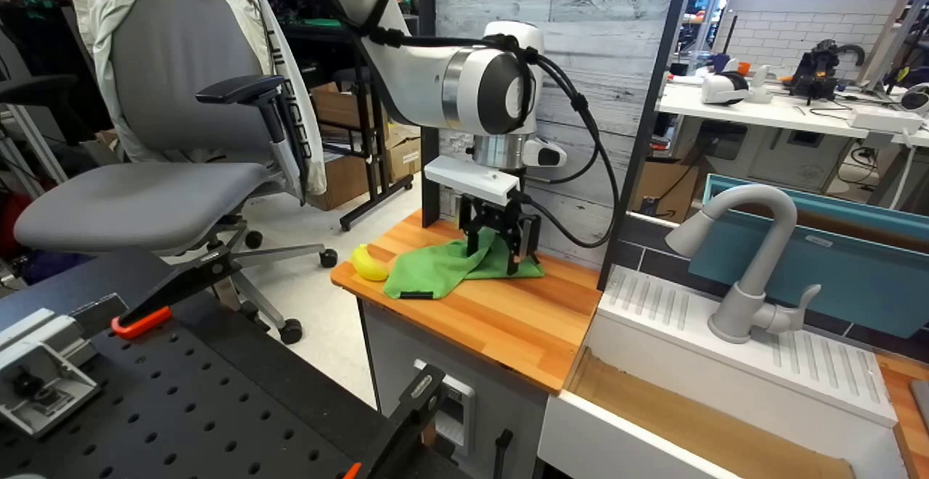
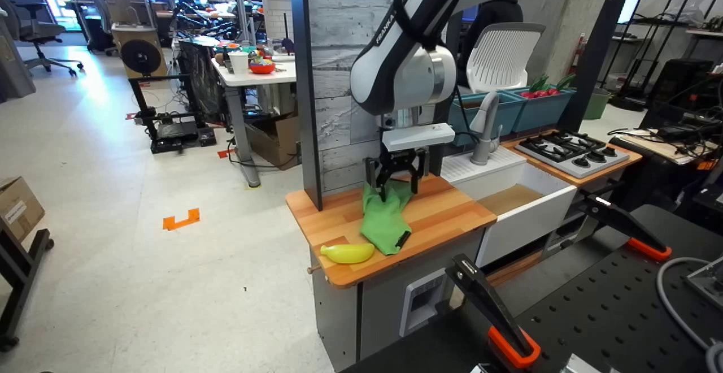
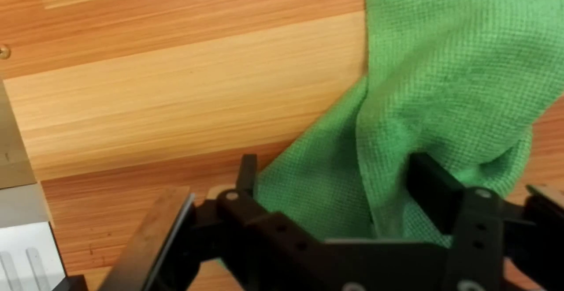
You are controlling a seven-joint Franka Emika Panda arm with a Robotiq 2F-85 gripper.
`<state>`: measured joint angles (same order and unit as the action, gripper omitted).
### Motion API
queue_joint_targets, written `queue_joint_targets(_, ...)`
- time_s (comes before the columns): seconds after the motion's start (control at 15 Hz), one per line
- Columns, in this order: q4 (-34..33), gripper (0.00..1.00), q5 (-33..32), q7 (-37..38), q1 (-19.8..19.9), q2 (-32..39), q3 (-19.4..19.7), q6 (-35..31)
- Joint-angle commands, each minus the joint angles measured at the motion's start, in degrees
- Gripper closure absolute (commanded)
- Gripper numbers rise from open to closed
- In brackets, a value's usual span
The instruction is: Unfold the green towel, then move the towel to the left
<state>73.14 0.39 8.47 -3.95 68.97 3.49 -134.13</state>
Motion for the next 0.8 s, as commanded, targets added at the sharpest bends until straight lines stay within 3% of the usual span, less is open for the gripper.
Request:
queue_joint_targets(0.0,5.8,0.00,0.3,-1.7,1.7,-5.8,-0.9,-1.4)
queue_joint_targets(0.47,23.9,0.00,1.0,-6.8,4.9,-21.4,-2.5,-9.1)
queue_joint_targets(0.53,15.1,0.00,-0.1,-4.5,3.5,-14.7,-1.1,-5.6)
queue_joint_targets(0.73,16.3,0.00,-0.1,-4.6,3.7,-16.0,-1.1,-5.8)
